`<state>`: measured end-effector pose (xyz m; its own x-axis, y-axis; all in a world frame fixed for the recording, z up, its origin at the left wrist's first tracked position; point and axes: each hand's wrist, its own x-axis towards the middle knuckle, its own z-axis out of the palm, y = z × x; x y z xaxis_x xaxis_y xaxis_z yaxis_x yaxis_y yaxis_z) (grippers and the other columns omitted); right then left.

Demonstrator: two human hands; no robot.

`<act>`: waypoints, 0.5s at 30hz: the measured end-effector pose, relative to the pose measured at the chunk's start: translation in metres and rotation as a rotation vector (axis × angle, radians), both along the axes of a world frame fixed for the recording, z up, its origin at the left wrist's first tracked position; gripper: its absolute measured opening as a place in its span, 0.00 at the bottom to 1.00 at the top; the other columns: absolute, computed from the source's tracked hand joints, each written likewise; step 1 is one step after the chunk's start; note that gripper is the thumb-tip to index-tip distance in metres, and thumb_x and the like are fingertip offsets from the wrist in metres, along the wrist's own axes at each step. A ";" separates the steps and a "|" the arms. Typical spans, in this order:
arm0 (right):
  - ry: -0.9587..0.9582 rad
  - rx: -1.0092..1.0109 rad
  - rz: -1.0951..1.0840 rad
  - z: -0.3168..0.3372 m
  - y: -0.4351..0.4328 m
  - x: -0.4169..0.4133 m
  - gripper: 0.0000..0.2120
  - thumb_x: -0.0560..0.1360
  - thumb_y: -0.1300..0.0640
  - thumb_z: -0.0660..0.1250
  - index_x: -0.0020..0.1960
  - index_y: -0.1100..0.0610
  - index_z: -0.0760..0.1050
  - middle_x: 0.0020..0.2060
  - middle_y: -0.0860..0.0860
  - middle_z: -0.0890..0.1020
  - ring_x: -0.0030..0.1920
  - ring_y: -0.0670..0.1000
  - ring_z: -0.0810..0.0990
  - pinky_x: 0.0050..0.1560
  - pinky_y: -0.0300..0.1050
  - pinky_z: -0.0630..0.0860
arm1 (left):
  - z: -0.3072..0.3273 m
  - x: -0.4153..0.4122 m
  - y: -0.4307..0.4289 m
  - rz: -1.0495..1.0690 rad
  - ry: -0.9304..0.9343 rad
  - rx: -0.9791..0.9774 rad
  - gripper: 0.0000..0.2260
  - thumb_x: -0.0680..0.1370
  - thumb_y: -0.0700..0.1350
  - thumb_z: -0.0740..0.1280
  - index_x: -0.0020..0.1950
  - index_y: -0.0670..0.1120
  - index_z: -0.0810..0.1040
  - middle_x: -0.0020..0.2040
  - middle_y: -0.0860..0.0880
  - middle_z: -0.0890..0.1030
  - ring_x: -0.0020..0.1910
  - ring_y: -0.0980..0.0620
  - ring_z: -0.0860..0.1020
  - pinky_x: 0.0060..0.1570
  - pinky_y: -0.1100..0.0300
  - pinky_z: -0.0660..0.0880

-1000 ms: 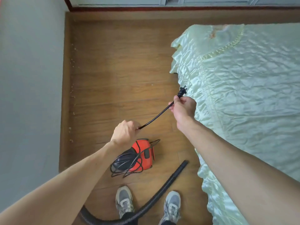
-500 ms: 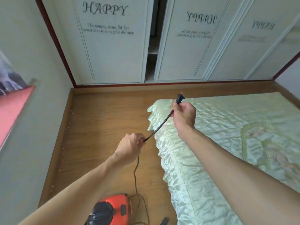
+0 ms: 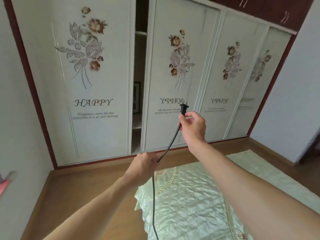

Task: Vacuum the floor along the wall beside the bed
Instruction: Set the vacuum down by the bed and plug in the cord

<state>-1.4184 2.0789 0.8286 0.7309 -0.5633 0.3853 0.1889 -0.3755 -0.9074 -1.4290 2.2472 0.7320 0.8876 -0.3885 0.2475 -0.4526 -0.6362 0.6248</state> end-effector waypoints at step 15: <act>-0.139 -0.126 -0.427 0.158 -0.079 -0.103 0.04 0.79 0.55 0.67 0.46 0.53 0.75 0.40 0.51 0.85 0.43 0.52 0.84 0.42 0.45 0.78 | 0.139 -0.039 -0.107 -0.414 -0.094 -0.120 0.05 0.79 0.44 0.68 0.43 0.46 0.80 0.41 0.47 0.83 0.41 0.48 0.80 0.42 0.54 0.77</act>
<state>-1.5216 1.9996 0.9867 0.3804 -0.7449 0.5481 0.1099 -0.5520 -0.8266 -1.4676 2.1403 0.8713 0.6347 -0.6702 0.3847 -0.7126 -0.3149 0.6269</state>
